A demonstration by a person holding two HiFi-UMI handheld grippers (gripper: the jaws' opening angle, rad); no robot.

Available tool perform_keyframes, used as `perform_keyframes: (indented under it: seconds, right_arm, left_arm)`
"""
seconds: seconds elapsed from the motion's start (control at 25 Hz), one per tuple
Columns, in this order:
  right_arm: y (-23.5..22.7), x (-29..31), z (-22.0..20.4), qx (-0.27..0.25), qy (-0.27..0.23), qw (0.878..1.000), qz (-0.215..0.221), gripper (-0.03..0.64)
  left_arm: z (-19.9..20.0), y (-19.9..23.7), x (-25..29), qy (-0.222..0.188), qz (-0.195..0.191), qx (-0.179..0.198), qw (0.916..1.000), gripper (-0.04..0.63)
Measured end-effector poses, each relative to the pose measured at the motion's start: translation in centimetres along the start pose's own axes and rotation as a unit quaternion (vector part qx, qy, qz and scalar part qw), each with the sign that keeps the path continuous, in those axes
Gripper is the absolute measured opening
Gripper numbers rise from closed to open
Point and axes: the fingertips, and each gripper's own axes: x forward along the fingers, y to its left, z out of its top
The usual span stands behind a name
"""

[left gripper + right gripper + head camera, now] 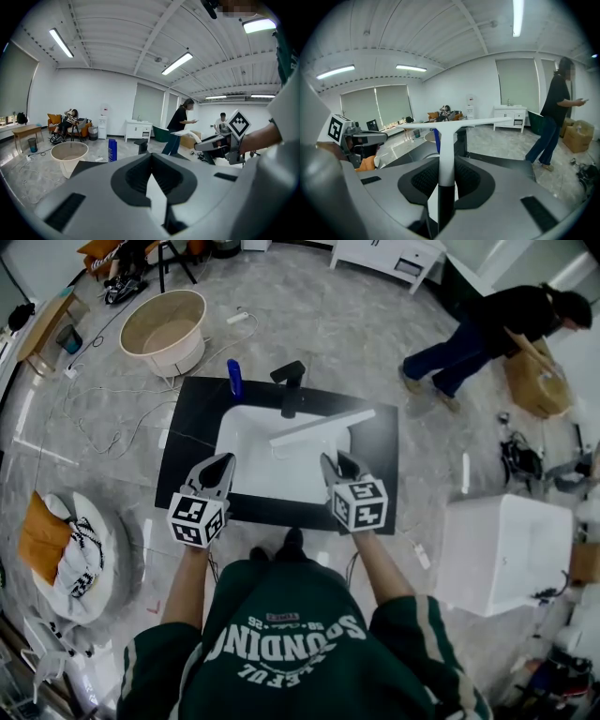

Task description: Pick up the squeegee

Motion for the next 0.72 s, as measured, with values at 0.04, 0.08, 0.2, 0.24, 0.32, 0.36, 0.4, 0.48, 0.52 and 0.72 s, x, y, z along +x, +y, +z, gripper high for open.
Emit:
perform_keyframes:
  seconds: [0.04, 0.08, 0.2, 0.24, 0.32, 0.36, 0.4, 0.48, 0.52, 0.72]
  right_arm:
    - [0.01, 0.00, -0.02, 0.000, 0.000, 1.000, 0.000, 0.077]
    - [0.03, -0.01, -0.03, 0.000, 0.001, 1.000, 0.000, 0.077]
    - [0.11, 0.04, -0.07, 0.001, 0.002, 1.000, 0.001, 0.077]
    - [0.13, 0.09, -0.15, 0.002, 0.003, 1.000, 0.001, 0.077]
    - [0.13, 0.13, -0.27, 0.005, 0.004, 1.000, 0.000, 0.077]
    - [0.12, 0.11, -0.30, 0.006, 0.004, 1.000, 0.000, 0.077]
    - [0.11, 0.08, -0.33, 0.006, 0.004, 1.000, -0.001, 0.077]
    - [0.11, 0.04, -0.43, 0.005, 0.005, 1.000, -0.002, 0.077]
    - [0.11, 0.04, -0.47, 0.005, 0.006, 1.000, -0.002, 0.077]
    - [0.02, 0.17, -0.64, 0.008, 0.009, 1.000, -0.003, 0.077]
  left_arm:
    - [-0.02, -0.03, 0.05, 0.001, 0.000, 0.000, 1.0000, 0.002]
    - [-0.03, -0.05, 0.08, 0.001, 0.000, 0.000, 1.0000, 0.002]
    - [-0.10, -0.06, 0.22, 0.002, -0.002, -0.001, 1.0000, 0.002]
    - [-0.17, -0.04, 0.28, 0.003, -0.002, -0.001, 1.0000, 0.002]
    - [-0.29, 0.00, 0.38, 0.004, -0.003, -0.002, 1.0000, 0.002]
    - [-0.32, -0.01, 0.41, 0.005, -0.004, -0.003, 1.0000, 0.002]
    - [-0.33, -0.03, 0.42, 0.006, -0.004, -0.003, 1.0000, 0.002]
    - [-0.40, -0.07, 0.44, 0.006, -0.006, -0.004, 1.0000, 0.002]
    - [-0.43, -0.07, 0.46, 0.006, -0.006, -0.005, 0.9999, 0.002]
    - [-0.58, -0.02, 0.69, 0.006, -0.007, -0.006, 0.9999, 0.002]
